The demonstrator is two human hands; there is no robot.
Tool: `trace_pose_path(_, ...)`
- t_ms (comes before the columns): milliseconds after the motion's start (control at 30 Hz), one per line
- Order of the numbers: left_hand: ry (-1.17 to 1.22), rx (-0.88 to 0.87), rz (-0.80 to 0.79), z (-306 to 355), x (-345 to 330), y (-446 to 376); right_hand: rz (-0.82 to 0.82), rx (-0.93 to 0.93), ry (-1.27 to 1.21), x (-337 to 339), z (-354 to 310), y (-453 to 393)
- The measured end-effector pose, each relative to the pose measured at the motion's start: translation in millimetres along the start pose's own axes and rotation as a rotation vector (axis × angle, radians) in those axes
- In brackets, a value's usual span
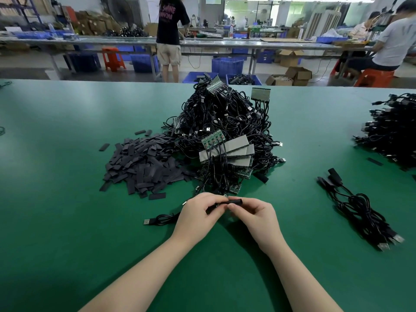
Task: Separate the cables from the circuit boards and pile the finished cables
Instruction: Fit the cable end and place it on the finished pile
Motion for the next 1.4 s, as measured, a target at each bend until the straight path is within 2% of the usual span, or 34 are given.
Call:
trace_pose_path(167,-0.005,0.072,-0.003,-0.1,-1.9,1.8,0.141,-0.019,-0.086,3.8,4.1,-1.7)
trace_pose_path(300,0.000,0.112,0.009,-0.1,-1.9,2.0,0.168,-0.035,-0.114,5.6,7.3,-3.5)
trace_pose_path(467,-0.083,0.071,0.028,0.3,-1.4,1.7,0.165,-0.029,-0.116,5.0,10.4,-4.6)
trace_pose_path(1200,-0.060,0.039,-0.013,-1.0,0.6,0.2,0.067,-0.028,-0.124,4.4,8.2,-3.3)
trace_pose_path(1400,-0.064,0.017,-0.029,-1.2,0.4,0.1,0.086,-0.014,-0.124,3.1,8.6,-2.0)
Point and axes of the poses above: each hand's wrist, its own y-axis away from the middle knuckle, its own x-axis out of the back of the hand, z = x × y, the point moved 1 cm from there along -y, towards the middle knuckle, and after that the axes turned 6 degrees about -z, right-handed, at the moved point
